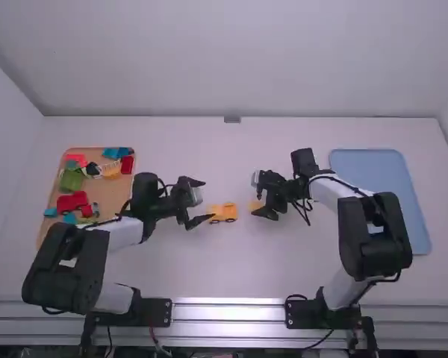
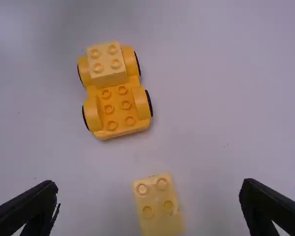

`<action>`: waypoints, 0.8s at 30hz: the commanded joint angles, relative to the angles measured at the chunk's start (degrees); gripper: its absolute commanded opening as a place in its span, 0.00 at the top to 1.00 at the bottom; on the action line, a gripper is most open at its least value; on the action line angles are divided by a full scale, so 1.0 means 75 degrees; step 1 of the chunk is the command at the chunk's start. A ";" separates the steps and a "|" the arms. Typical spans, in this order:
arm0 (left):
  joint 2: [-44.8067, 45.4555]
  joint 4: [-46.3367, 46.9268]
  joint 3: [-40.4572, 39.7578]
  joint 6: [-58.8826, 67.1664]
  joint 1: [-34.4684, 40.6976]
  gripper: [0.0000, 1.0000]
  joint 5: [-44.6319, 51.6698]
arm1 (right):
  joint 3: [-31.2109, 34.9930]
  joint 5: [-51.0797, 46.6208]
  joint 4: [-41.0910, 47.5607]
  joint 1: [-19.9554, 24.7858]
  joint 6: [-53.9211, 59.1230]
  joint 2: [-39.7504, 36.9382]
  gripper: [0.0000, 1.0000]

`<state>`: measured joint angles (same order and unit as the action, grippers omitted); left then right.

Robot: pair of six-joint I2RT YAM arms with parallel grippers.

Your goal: Assemble lego blocks to make yellow taxi

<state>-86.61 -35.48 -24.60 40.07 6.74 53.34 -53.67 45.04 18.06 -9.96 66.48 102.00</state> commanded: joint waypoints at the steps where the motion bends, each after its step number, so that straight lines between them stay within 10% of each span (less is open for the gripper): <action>1: 0.0047 -0.0035 0.0160 -0.0026 0.0044 0.01 0.0070 | -0.0128 0.0635 0.0058 0.0216 0.0478 0.0119 0.01; 16: -0.0361 0.0356 -0.0326 -0.0029 0.0044 0.01 0.0227 | -0.0140 0.2614 -0.1547 0.1023 0.1274 0.2509 0.00; 24: -0.0411 0.0236 -0.0160 -0.0026 0.0044 0.01 0.0152 | -0.0154 0.2588 -0.1580 0.1023 0.1635 0.2882 0.21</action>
<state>-89.14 -33.56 -26.26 40.05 6.74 53.78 -53.89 63.11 6.15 -2.09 77.82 122.39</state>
